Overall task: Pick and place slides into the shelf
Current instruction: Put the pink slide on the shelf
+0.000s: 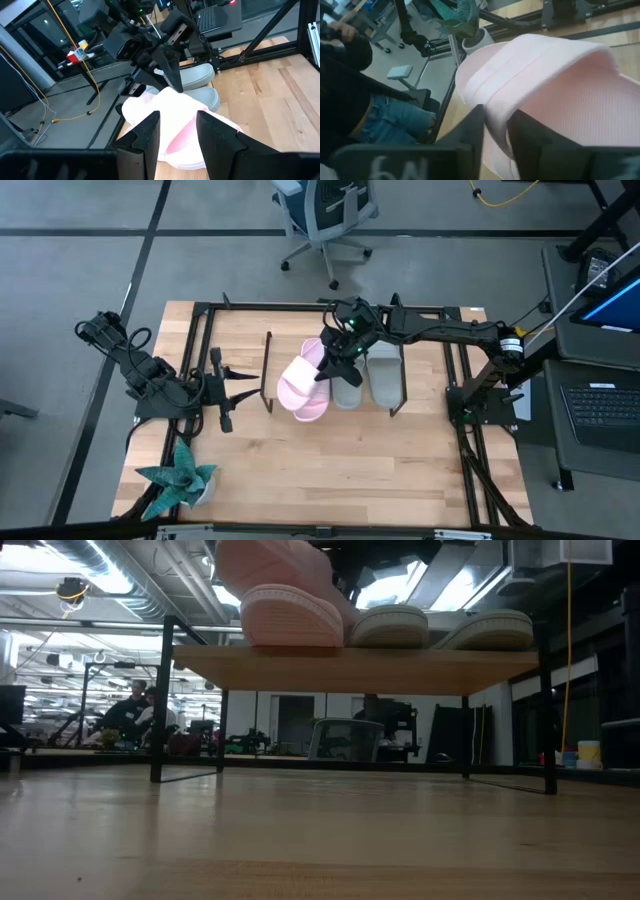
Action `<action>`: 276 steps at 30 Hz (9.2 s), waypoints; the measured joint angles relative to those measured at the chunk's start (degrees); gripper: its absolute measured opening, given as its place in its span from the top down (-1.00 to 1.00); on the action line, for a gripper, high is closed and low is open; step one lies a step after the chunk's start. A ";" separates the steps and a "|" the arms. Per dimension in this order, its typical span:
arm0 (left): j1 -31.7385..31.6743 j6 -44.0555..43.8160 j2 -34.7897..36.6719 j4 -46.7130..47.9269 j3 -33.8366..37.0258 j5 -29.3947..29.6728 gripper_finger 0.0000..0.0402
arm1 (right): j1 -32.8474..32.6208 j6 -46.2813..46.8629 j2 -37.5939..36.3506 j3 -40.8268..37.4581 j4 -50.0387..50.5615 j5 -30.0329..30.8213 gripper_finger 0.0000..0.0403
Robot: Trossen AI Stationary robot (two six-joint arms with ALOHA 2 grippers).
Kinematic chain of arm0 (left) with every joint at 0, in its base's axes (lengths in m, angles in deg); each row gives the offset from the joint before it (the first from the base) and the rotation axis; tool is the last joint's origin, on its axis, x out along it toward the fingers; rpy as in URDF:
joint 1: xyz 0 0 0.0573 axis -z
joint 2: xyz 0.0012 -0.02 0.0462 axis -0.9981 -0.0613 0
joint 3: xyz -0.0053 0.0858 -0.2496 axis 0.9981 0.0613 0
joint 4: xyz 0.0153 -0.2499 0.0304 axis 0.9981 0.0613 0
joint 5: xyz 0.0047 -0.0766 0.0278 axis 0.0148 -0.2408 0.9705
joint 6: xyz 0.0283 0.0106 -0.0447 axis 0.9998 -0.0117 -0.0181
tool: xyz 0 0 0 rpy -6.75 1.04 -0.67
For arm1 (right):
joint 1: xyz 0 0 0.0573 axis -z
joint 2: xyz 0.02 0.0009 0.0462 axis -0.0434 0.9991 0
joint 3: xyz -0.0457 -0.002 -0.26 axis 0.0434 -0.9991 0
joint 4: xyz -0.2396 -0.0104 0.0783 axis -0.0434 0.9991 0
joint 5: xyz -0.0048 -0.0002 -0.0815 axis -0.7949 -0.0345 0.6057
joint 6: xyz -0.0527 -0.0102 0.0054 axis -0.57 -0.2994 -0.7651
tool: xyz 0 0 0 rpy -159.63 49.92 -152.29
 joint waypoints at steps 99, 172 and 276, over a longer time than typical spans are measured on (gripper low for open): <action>0.00 0.08 0.02 -0.03 0.00 -0.22 0.40 | -1.90 -39.44 31.98 48.50 35.96 -9.37 0.62; 0.00 0.07 0.01 -0.23 0.00 -0.17 0.40 | -0.59 -37.90 27.04 47.23 40.60 22.08 1.00; -8.00 -1.79 13.97 7.51 -0.02 -29.16 0.41 | -15.32 -13.94 -5.73 6.91 3.04 37.05 0.98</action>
